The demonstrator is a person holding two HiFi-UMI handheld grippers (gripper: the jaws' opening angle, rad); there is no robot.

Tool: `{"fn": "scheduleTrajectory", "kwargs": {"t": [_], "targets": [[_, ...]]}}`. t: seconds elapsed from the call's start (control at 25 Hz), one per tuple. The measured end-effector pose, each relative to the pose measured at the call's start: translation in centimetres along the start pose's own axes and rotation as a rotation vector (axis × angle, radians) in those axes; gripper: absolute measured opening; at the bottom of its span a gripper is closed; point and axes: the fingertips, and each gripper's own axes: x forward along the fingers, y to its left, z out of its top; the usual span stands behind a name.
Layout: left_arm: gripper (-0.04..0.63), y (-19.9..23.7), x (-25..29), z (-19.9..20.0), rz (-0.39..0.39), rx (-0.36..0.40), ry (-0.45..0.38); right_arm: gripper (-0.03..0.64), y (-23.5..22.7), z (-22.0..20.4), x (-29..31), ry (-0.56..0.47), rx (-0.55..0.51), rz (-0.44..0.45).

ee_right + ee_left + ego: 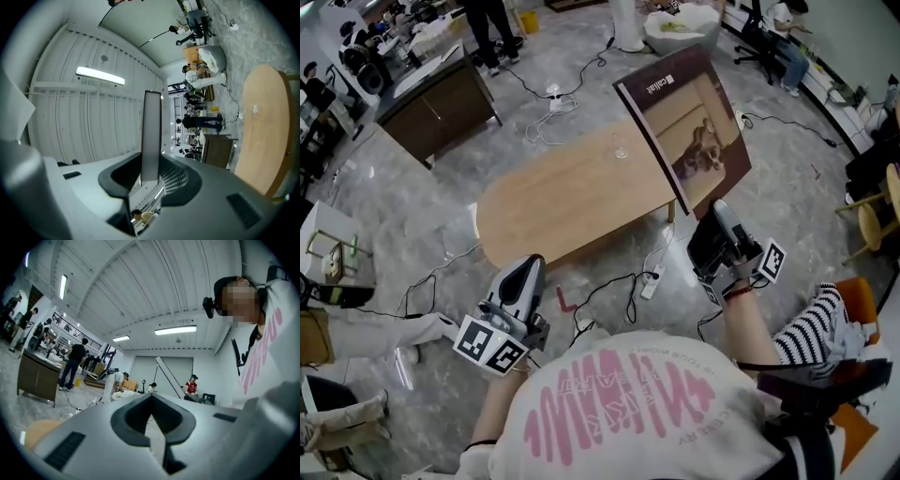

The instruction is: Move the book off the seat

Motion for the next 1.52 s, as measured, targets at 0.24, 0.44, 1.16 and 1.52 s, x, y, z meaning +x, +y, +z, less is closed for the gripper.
{"fn": "scheduleTrajectory", "kwargs": {"t": [0.24, 0.44, 1.16, 1.52], "targets": [[0.006, 2.4, -2.0, 0.8, 0.064, -0.010, -0.028, 0.135, -1.5, -1.9, 2.2, 0.041, 0.030, 0.002], [0.006, 5.2, -2.4, 2.4, 0.066, -0.006, -0.047, 0.135, -2.3, -3.2, 4.4, 0.044, 0.020, 0.016], [0.006, 15.4, -3.9, 5.1, -0.011, 0.010, -0.053, 0.135, -5.5, -9.7, 9.7, 0.009, -0.008, 0.062], [0.006, 17.5, -5.7, 4.6, 0.015, -0.012, -0.040, 0.135, -7.6, -11.2, 9.9, 0.007, 0.017, 0.031]]}}
